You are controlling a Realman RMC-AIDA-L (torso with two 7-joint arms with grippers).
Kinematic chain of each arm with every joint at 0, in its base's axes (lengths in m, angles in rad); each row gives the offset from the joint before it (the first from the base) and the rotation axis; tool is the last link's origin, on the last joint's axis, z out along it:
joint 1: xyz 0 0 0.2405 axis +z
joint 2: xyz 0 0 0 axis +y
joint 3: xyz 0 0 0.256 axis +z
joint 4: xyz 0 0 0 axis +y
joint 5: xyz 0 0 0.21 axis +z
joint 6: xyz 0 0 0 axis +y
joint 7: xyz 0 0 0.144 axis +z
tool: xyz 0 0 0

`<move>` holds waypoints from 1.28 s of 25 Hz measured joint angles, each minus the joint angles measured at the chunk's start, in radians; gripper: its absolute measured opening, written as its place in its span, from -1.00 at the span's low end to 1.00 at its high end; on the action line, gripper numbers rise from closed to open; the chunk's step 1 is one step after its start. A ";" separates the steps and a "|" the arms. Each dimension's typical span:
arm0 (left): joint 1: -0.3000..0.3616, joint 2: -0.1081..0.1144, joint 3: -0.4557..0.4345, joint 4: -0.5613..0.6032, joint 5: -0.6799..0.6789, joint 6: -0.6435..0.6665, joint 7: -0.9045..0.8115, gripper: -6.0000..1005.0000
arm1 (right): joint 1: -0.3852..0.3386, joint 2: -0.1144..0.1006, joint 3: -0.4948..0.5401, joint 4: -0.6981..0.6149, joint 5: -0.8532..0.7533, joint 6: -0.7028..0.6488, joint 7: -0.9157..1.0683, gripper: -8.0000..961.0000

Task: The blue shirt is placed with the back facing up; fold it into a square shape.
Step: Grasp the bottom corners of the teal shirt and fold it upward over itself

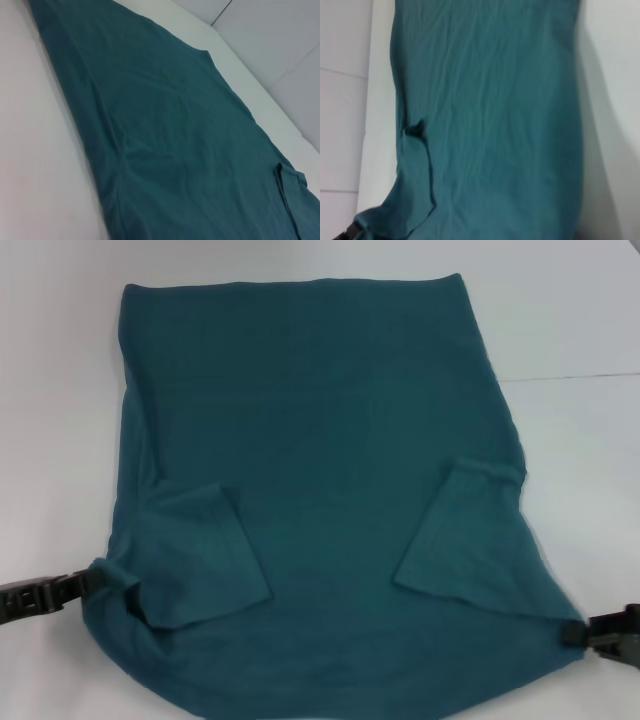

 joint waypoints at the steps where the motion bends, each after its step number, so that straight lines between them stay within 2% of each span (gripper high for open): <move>1: 0.004 0.000 -0.003 0.001 0.000 0.004 -0.001 -0.81 | -0.005 -0.006 0.006 0.000 0.000 -0.001 -0.004 -0.87; 5: 0.020 0.003 -0.022 0.009 0.000 0.041 -0.004 -0.80 | -0.016 -0.024 0.030 -0.001 0.000 -0.004 -0.027 -0.87; 13: 0.059 -0.004 -0.055 0.012 -0.001 0.128 -0.005 -0.80 | -0.022 -0.036 0.034 -0.010 -0.001 -0.011 -0.079 -0.87; 28: 0.178 -0.049 -0.071 0.008 -0.024 0.264 0.029 -0.79 | -0.079 -0.058 0.074 -0.041 -0.001 -0.096 -0.185 -0.87; 32: 0.203 -0.054 -0.092 0.003 -0.026 0.300 0.051 -0.79 | -0.097 -0.060 0.074 -0.042 -0.001 -0.122 -0.210 -0.87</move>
